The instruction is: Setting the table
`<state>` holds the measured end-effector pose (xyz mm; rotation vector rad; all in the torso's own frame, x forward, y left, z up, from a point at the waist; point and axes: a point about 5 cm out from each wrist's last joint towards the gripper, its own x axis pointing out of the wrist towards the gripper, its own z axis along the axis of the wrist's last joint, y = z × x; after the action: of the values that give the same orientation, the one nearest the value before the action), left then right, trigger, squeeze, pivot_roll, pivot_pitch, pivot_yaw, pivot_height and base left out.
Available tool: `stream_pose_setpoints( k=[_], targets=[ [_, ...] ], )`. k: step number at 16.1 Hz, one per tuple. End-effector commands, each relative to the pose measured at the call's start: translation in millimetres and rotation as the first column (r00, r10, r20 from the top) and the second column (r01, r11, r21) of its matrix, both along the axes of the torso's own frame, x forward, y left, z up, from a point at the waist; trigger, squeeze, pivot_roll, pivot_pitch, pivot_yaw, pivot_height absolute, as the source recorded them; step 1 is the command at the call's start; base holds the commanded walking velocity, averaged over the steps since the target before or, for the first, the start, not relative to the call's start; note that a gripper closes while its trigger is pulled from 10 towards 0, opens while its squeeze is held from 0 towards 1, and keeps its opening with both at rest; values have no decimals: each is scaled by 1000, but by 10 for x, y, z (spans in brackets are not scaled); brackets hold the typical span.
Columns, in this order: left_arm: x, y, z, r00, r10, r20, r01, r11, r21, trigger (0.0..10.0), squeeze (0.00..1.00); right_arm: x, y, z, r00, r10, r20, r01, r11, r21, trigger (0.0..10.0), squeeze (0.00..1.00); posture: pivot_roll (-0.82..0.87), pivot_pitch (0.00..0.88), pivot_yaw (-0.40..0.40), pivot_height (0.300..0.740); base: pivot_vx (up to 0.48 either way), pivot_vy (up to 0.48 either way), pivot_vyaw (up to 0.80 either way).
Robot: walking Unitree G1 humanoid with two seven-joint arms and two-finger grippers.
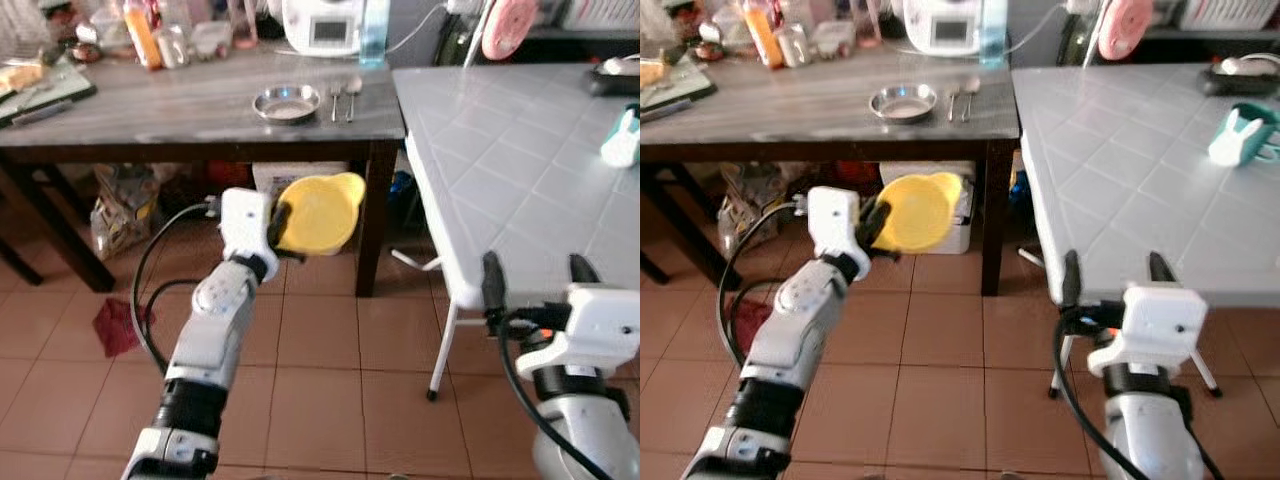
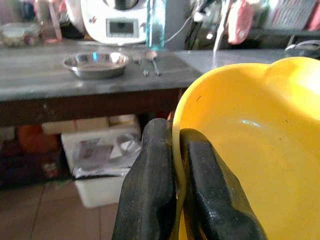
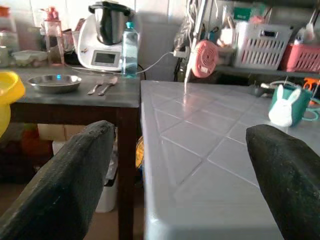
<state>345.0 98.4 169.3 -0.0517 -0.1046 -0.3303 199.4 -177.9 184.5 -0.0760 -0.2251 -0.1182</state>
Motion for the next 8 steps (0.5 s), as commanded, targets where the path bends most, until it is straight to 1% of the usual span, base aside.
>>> stream_pose_setpoints(
  k=[1,8],
  targets=[
    [4,113,-17,1000,31,-1,-31,999,4,10000,0,2,44,31,1000,18,18,-18,1000,11,10000,0,-26,98,17,714,0,390,0],
    [1,120,-30,999,43,-7,-43,999,2,10000,0,18,56,34,999,28,21,-28,1000,9,10000,0,-21,98,13,714,0,392,0]
  ],
)
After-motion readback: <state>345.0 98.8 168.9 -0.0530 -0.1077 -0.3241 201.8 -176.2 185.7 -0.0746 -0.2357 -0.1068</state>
